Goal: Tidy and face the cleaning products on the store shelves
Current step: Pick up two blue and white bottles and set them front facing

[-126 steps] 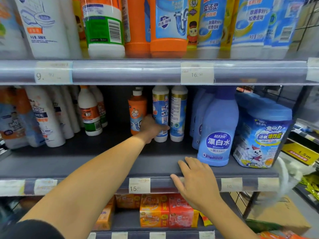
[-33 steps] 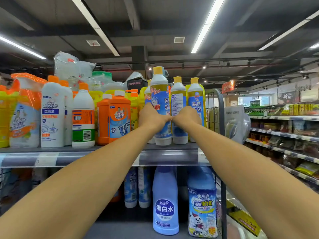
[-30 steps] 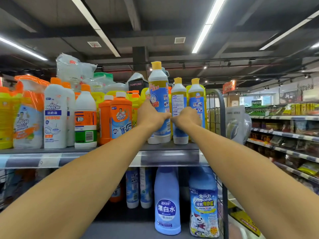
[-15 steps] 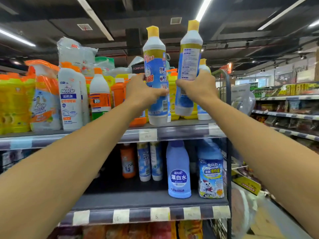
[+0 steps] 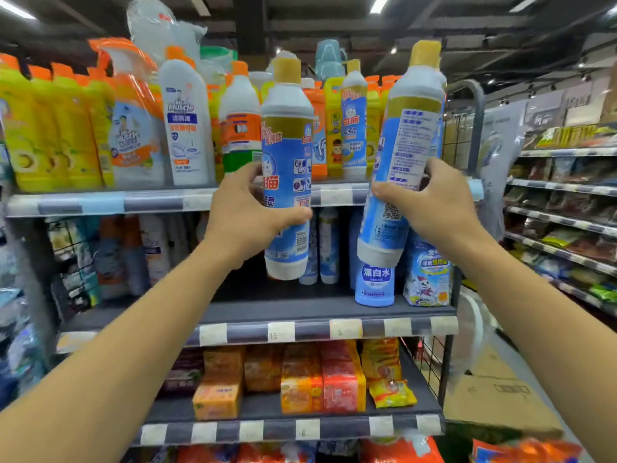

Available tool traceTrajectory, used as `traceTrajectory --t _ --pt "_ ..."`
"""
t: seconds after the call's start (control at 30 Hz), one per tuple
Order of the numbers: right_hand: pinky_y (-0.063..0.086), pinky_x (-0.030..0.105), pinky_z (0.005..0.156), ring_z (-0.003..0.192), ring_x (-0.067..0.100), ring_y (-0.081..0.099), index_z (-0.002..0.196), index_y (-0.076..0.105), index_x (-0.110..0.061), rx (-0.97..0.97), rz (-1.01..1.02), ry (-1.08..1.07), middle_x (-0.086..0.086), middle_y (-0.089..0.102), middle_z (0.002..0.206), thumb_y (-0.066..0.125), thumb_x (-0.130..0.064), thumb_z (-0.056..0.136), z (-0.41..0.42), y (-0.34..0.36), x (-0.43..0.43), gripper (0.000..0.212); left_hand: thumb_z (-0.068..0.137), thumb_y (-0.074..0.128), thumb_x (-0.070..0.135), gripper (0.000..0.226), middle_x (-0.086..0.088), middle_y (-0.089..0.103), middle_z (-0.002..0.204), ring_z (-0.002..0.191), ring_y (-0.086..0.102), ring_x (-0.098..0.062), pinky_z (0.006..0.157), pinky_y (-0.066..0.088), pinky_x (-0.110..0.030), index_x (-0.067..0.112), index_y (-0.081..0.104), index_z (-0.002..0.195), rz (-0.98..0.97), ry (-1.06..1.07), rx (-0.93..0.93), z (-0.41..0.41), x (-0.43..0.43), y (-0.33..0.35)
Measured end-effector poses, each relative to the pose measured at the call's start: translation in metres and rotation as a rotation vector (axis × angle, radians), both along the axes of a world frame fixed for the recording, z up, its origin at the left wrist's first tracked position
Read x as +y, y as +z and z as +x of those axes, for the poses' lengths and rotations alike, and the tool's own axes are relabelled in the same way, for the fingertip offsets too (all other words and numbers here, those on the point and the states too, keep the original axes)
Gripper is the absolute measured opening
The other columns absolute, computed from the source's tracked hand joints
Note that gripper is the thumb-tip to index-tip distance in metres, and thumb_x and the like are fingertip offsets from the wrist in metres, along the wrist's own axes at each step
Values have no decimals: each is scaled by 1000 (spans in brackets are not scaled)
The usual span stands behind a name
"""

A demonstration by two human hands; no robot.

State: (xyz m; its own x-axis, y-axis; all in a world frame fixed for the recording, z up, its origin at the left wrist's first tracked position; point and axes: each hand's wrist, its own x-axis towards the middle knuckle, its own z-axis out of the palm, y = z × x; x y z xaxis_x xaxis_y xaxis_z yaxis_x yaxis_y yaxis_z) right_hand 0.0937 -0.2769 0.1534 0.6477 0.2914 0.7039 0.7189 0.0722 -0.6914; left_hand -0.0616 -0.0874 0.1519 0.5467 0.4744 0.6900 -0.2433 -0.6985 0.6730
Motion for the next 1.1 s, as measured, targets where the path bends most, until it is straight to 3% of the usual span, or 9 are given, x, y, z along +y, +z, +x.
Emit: traceTrajectory --t 0.1,0.27,0.53,0.63,0.87,0.97,1.1 --pt "46 6 54 76 -11 63 104 63 -26 1 -66 -27 -18 69 90 80 -44 68 -19 -25 7 44 58 92 28 52 14 72 92 81 70 -1 66 57 -23 38 60 97 -17 2 46 -17 11 -32" --pt "46 6 54 78 -15 60 98 57 -35 43 -129 -39 -21 66 90 79 -47 67 -37 -70 23 40 58 91 33 51 17 71 88 78 67 7 60 53 -15 42 57 95 -43 -7 119 -26 26 -78" --pt "47 11 62 83 -8 60 108 53 -28 155 -212 -28 -20 62 94 82 -38 71 -27 -128 48 48 61 92 24 58 19 69 98 84 66 8 66 54 -17 38 57 106 -172 -44 195 4 49 -135" --pt "45 12 63 81 -9 57 106 52 -29 182 -257 -32 -22 58 93 81 -38 71 -15 -144 60 47 63 91 23 58 22 66 96 83 64 12 59 51 -12 40 56 105 -210 -43 234 17 61 -150" --pt "49 18 63 82 -3 61 102 55 -31 247 -377 -2 -13 63 95 80 -39 72 17 -171 92 40 64 91 24 53 9 70 98 86 69 -7 72 60 -34 30 60 106 -298 -23 363 45 90 -172" --pt "54 27 69 86 6 64 106 57 -26 280 -418 -4 -9 66 98 79 -43 71 32 -173 107 45 62 91 25 50 8 71 96 83 70 -8 68 59 -32 33 59 99 -330 -19 366 59 102 -167" --pt "48 21 56 79 4 64 104 60 -25 291 -454 -13 -8 66 94 77 -49 69 56 -166 124 46 60 92 24 46 5 74 92 76 73 -9 59 58 -30 33 61 93 -368 -37 391 81 117 -152"
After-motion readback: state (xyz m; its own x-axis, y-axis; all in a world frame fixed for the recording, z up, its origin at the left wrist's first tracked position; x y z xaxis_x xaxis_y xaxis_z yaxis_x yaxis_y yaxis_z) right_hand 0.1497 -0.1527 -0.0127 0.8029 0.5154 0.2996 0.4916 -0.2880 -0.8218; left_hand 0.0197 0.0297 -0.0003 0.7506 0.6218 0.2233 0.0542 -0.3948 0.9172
